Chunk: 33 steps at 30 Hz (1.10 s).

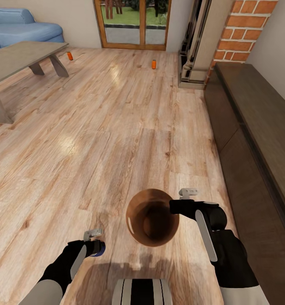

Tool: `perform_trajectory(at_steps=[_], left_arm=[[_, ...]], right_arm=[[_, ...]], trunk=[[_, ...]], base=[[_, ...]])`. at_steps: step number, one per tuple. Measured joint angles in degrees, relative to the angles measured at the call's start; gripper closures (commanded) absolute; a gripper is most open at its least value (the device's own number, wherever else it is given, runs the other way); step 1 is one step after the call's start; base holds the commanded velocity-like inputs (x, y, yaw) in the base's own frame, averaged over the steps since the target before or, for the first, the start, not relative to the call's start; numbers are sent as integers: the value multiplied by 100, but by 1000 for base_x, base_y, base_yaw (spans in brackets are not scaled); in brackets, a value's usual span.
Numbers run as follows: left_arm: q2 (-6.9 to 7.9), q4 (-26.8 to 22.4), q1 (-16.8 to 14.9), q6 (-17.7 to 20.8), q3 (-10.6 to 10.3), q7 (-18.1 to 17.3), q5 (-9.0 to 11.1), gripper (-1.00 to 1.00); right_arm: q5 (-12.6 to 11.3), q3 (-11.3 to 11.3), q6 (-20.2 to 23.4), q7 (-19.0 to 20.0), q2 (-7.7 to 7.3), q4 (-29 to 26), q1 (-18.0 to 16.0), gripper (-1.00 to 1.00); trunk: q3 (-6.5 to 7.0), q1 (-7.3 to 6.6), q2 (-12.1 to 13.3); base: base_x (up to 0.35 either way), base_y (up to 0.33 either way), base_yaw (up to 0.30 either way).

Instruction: Put the three can of soda from the living room inside the tash can in the kitchen.

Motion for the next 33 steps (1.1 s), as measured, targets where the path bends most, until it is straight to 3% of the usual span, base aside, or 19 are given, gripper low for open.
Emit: perform_trajectory(at_steps=[3, 4, 14, 16, 20, 22, 26, 28, 30, 33], left_arm=[[-15, 71, 0, -128, -3, 3, 2, -100], [-24, 116, 0, -158, -5, 7, 2, 100], [-118, 297, -16, -223, -14, 51, -47, 100], [-150, 428, -66, -467, -12, 42, -13, 100], [-140, 154, -70, -460, -29, 21, -12, 100], [-123, -375, -71, -261, -44, 10, -8, 100], [-93, -1004, -48, 489, -53, 10, -19, 100], [-84, -1389, -32, 646, -52, 6, -36, 100], [-62, -2130, -29, 1054, -52, 1, -52, 100], [-8, -2846, 2, 1446, -55, -3, -71, 100]], right_arm=[[-14, -6, 0, 0, -1, -1, 0, 100], [-12, -7, 0, 1, -1, -1, 0, 100], [-8, -4, 0, 0, 1, -1, 0, 100], [-15, -1, 0, 0, 3, 3, 0, 100], [-19, -2, 0, -1, 7, 7, 0, 100], [-10, -11, 0, 3, 6, 8, 0, 100], [0, -25, 0, 5, 3, 3, 0, 100], [-7, -26, 0, 6, 0, 6, 0, 100], [-12, -26, 0, 1, -1, 8, 0, 100], [-3, -27, 0, -1, -1, 8, 0, 100]], trunk=[[0, 0, 0], [0, 0, 0], [0, -1, 0], [0, 0, 0], [0, 0, 0], [1, -1, 0], [0, 0, 0], [0, 0, 0], [1, -1, 0], [1, -1, 0]], base=[[0, 0, 0], [0, 0, 0], [0, 0, 0], [0, 0, 0], [0, 0, 0], [0, 0, 0], [0, 0, 0], [0, 0, 0], [0, 0, 0], [0, 0, 0]])
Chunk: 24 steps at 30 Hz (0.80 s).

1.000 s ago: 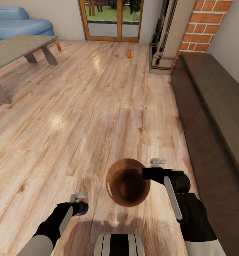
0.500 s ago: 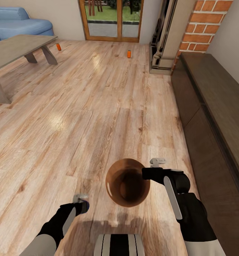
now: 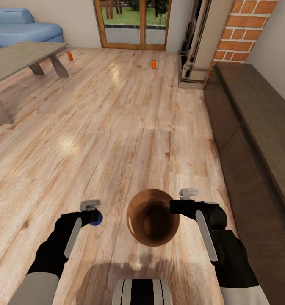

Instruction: Put the three can of soda from the living room inside the tash can in the kitchen.

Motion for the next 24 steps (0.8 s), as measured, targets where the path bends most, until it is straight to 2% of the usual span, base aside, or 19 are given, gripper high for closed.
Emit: perform_trajectory(at_steps=[1, 3, 7, 10, 11, 12, 13, 18, 20, 22, 23, 24], left_arm=[[23, -111, 10, 63, -1, -3, 15, 100], [167, -559, 142, 384, -4, -22, 0, 100], [278, -1306, 497, 874, 0, -37, 23, 100], [497, -1732, 721, 1226, -1, -172, 67, 100], [621, -1838, 786, 1336, -3, -362, 74, 100], [768, -1909, 836, 1413, -4, -688, 101, 100], [847, -1936, 855, 1442, -5, -901, 107, 100], [1533, -2022, 923, 1548, -12, -3406, 120, 100], [1640, -2029, 927, 1548, -27, -3920, 83, 100], [1690, -2033, 929, 1548, -92, -4162, 82, 100], [1739, -2037, 930, 1548, -238, -4345, 99, 100], [1930, -2057, 932, 1548, -676, -4885, 157, 100]], right_arm=[[0, 0, 0, 0, 0, 0, 0, 100], [-3, 0, 0, 0, 0, 0, 0, 100], [-5, -1, 0, 0, 0, 0, 0, 100], [-6, -4, 0, 0, 1, 2, 0, 100], [-8, -5, 0, 0, 1, 2, 0, 100], [-6, -7, 0, 0, 2, 5, 0, 100], [-7, -9, 0, -2, 1, 5, 0, 100], [5, -17, 0, -16, 0, 1, 0, 100], [48, -17, 1, -16, 2, 0, 0, 100], [131, -13, 0, -17, 5, 0, 0, 100], [182, -9, 0, -17, 7, 0, 0, 100], [243, 2, 0, -17, 8, 0, 0, 100]], trunk=[[0, 0, 0], [-1, 0, 0], [-1, 0, 0], [-1, 1, 0], [-1, 1, 0], [-1, 1, 0], [-1, 1, 0], [0, 0, 0], [-1, 1, 0], [-1, 1, 0], [-1, 1, 0], [-1, 1, 0]], base=[[0, 0, 0], [0, 0, 0], [0, 0, 0], [0, 0, 0], [0, 0, 0], [0, 0, 0], [0, 0, 0], [0, 0, 0], [0, 0, 0], [0, 0, 0], [0, 0, 0], [0, 0, 0]])
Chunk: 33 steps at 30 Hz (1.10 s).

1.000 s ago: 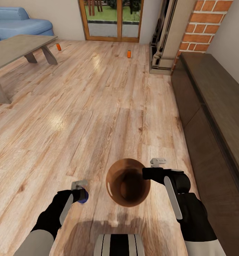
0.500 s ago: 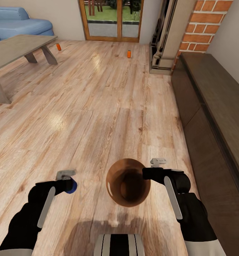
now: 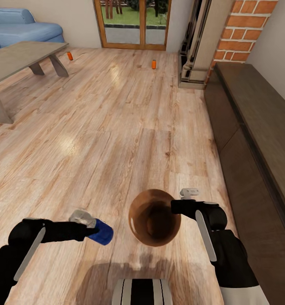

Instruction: Put the three can of soda from the living room inside the tash can in the kitchen.

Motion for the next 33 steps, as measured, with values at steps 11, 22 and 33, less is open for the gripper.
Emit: perform_trajectory(at_steps=[11, 22, 33], left_arm=[[209, -24, -2, -6, -210, -1252, -110, 100], [178, 266, 10, -103, -233, -1272, -221, 100], [263, 621, 16, -116, -187, -1230, -286, 100]], right_arm=[[42, 22, 0, -1, 2, -7, 0, 100], [642, 17, 0, -14, 6, 0, 0, 100], [1258, 19, 1, -13, -16, -5, 0, 100]], trunk=[[0, 0, 0], [0, 1, 0], [0, 0, 0]], base=[[0, 0, 0], [0, 0, 0], [0, 0, 0]])
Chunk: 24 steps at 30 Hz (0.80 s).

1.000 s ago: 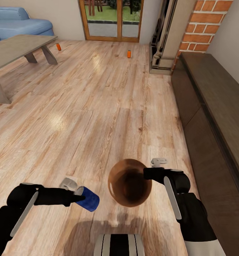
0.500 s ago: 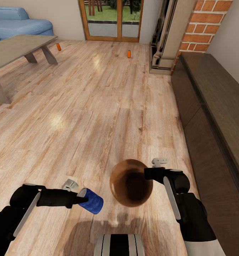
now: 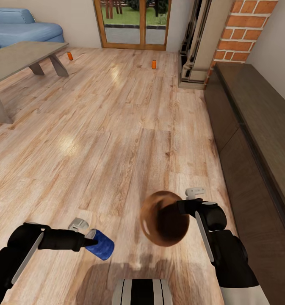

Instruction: Put the three can of soda from the living room inside the tash can in the kitchen.

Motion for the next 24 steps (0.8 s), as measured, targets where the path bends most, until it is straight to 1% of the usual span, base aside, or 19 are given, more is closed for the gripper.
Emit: perform_trajectory(at_steps=[8, 14, 15, 16, 17, 18, 20, 21, 22, 23, 24], left_arm=[[2, 25, 0, 13, 250, -56, 75, 100], [-7, -171, 0, 82, 442, -248, 259, 100], [-8, -312, 0, 116, 495, -805, 385, 100], [-7, -336, 0, 102, 555, -1004, 349, 100], [-6, -344, 0, 97, 591, -1092, 353, 100], [-6, -355, 0, 105, 667, -1236, 391, 100], [-11, -365, -2, 104, 852, -1472, 426, 100], [-14, -368, -2, 103, 925, -1551, 435, 100], [-18, -369, -2, 102, 951, -1580, 449, 100], [-14, -378, -2, 116, 963, -1617, 797, 100], [-9, -388, 0, 114, 963, -1619, 959, 100]], right_arm=[[198, 14, -5, 4, 0, -4, 0, 100], [272, 23, -6, 1, 0, -4, 0, 100], [217, 21, -7, -4, -1, -4, 0, 100], [84, 21, -8, -5, 0, -4, 0, 100], [-146, 21, -8, -6, 0, -4, 0, 100], [-489, 18, -9, -9, -1, -3, 0, 100], [-1375, 23, 1, 20, 1, -4, 1, 100], [-1595, 30, 1, 48, 7, -7, 0, 100], [-1577, 33, 1, 37, 13, -7, 0, 100], [-1353, 32, 1, 12, 17, -5, 0, 100], [-1036, 29, -1, -4, 16, -3, 0, 100]], trunk=[[0, 0, 0], [0, 0, 0], [0, -1, 0], [0, 0, 0], [0, 0, 0], [0, 0, 0], [0, 0, 0], [0, 0, 0], [0, 0, 0], [0, 0, 0], [0, 0, 0]], base=[[0, 0, 0], [0, 0, 0], [0, 0, 0], [0, 0, 0], [0, 0, 0], [0, 0, 0], [0, 0, 0], [0, 0, 0], [0, 0, 0], [0, 0, 0], [0, 0, 0]])
